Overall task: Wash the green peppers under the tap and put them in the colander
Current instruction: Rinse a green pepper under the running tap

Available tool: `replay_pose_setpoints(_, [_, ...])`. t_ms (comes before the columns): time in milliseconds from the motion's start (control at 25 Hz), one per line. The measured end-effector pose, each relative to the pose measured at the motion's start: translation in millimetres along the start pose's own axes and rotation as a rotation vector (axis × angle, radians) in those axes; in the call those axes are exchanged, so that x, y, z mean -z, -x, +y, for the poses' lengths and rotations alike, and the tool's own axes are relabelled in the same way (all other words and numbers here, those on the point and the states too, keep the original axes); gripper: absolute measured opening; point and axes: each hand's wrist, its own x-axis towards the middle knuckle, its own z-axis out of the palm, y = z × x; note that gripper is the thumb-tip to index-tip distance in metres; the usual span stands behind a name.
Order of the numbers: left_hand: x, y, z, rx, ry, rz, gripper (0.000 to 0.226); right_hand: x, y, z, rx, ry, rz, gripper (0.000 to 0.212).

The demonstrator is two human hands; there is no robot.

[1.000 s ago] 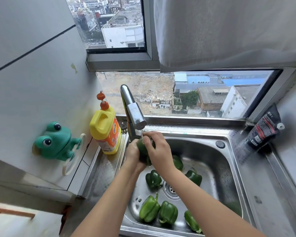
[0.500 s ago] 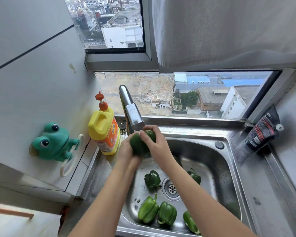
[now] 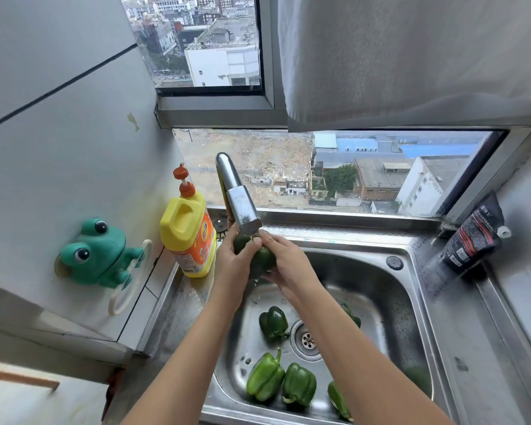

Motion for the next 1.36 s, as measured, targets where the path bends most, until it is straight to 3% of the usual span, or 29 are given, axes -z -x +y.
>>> replay_pose_setpoints(200, [5.6,-1.6,12.7,0.053,0.031,-0.028,0.013,13.2,4.6,-2.5,0.109,0.212,-0.293,0.031])
replay_pose_setpoints(360, [6.3,-5.5,7.4,0.152,0.030,-0.019,0.056,19.6,7.4,-7.3,0.101,0.185,-0.423,0.034])
replay_pose_setpoints(440, [2.2,-1.5,5.2,0.167,0.087,0.049,0.050,20.8,8.5,-11.9,0.151,0.241,-0.443,0.043])
replay_pose_setpoints(520, [1.4,0.3,6.1,0.328,0.194,0.100,0.031,22.8,8.3,-12.9,0.235,0.358,-0.449,0.051])
replay_pose_setpoints(600, [2.9,0.7,12.7,0.610,0.309,0.065,0.029,22.9,10.5,-8.8,0.328,0.522,-0.414,0.050])
replay_pose_setpoints(680, [4.0,1.9,13.8,0.703,0.362,0.040,0.029,21.1,11.3,3.5,0.480,0.654,-0.283,0.038])
replay_pose_setpoints(800, [-10.6,9.2,10.0,0.566,0.416,0.037,0.026,12.6,10.9,15.0,0.631,0.558,0.021,0.018])
replay_pose_setpoints(920, [-22.5,13.8,2.6,0.306,0.157,0.041,0.036,1.2,3.7,8.6,0.513,0.509,0.280,0.034])
replay_pose_setpoints(1000, [-19.1,12.2,-2.2,0.031,-0.175,0.068,0.043,0.5,-4.4,-2.0,0.203,0.366,0.234,0.035])
replay_pose_setpoints(1080, [-10.6,12.8,-5.2,-0.312,-0.569,0.030,0.052,5.5,-7.5,-14.0,-0.220,0.033,0.063,0.035])
replay_pose_setpoints(1120, [-7.6,12.3,-6.6,-0.415,-0.694,-0.010,0.059,7.8,-6.4,-18.2,-0.345,-0.085,-0.023,0.036])
replay_pose_setpoints(1200, [-5.4,10.2,-6.5,-0.420,-0.696,-0.073,0.059,11.3,-7.2,-18.0,-0.372,-0.170,-0.083,0.037])
replay_pose_setpoints(1360, [-8.4,4.7,-9.1,-0.366,-0.535,-0.108,0.053,7.6,-5.5,-11.3,-0.139,-0.209,0.000,0.028])
